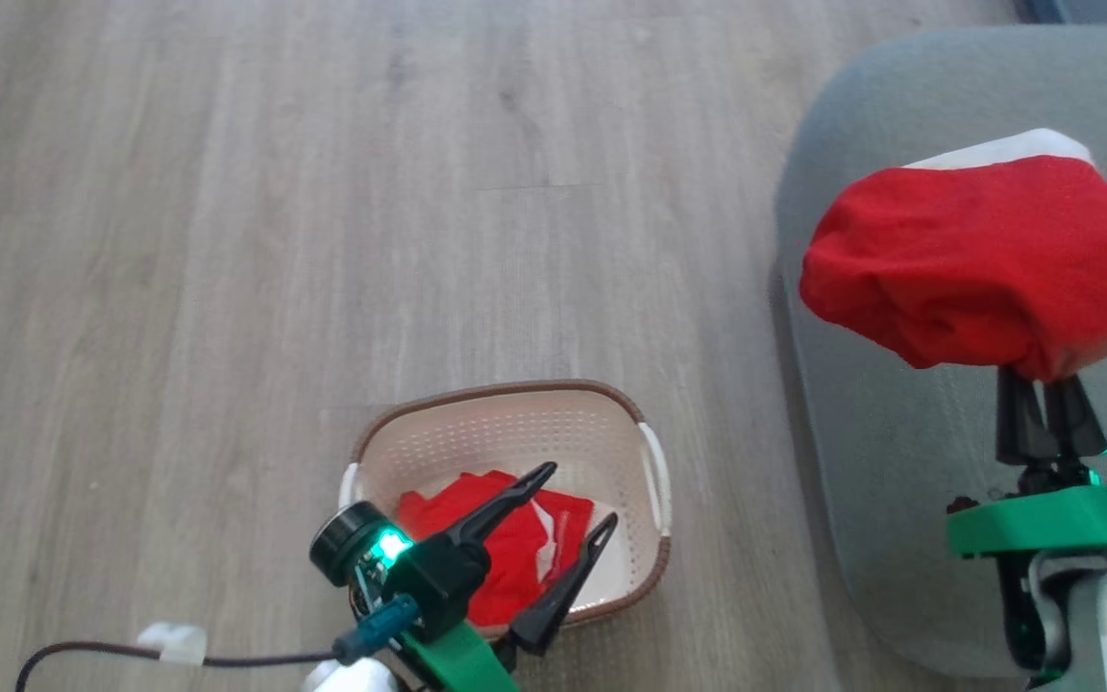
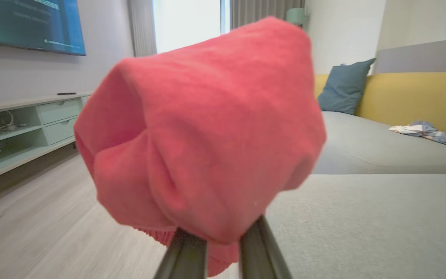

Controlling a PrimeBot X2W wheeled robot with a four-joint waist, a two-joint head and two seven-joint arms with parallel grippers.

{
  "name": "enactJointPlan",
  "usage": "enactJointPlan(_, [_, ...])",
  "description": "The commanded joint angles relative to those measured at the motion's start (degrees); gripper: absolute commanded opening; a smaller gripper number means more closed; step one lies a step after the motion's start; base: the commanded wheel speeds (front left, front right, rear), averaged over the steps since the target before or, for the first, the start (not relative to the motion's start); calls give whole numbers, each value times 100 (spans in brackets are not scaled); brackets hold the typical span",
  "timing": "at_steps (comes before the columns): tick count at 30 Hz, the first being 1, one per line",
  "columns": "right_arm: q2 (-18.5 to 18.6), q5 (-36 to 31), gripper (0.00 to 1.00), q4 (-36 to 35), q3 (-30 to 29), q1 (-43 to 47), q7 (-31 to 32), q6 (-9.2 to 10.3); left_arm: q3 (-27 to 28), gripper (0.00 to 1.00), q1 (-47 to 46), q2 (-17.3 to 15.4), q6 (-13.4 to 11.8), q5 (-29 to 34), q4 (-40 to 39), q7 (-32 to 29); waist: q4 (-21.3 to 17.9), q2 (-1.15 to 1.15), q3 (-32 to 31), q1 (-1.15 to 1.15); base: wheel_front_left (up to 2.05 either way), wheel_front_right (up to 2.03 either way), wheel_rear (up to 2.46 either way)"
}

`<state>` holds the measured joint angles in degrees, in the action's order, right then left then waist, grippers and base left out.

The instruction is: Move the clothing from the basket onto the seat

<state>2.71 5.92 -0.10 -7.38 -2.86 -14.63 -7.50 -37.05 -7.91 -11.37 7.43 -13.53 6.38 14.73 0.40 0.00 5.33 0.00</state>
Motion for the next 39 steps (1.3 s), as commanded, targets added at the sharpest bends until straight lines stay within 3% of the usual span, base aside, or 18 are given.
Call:
enactJointPlan(1, [20, -40, 0, -266, 52, -196, -37, 1, 195, 100, -144, -39, 5, 22, -218, 27, -273, 0, 75, 0, 0, 0, 0])
enactJointPlan(15, [18, 173, 0, -563, -216, -174, -37, 1, -29, 100, -365, -166, 5, 101, -436, 27, -1900, 0, 484, 0, 0, 0, 0])
enactJointPlan(23, [17, 395, 0, -614, -385, -25, -37, 1, -197, 100, -431, -272, 6, 136, -515, 27, -2638, 0, 670, 0, 0, 0, 0])
enactJointPlan(32, [17, 607, 0, -597, -463, 119, -37, 1, -450, 100, -485, -351, 6, 164, -543, 27, -3113, 0, 792, 0, 0, 0, 0])
enactJointPlan(39, [17, 673, 0, -641, -546, 139, -37, 1, -566, 100, -571, -409, 6, 125, -535, 27, -3138, 0, 861, 0, 0, 0, 0])
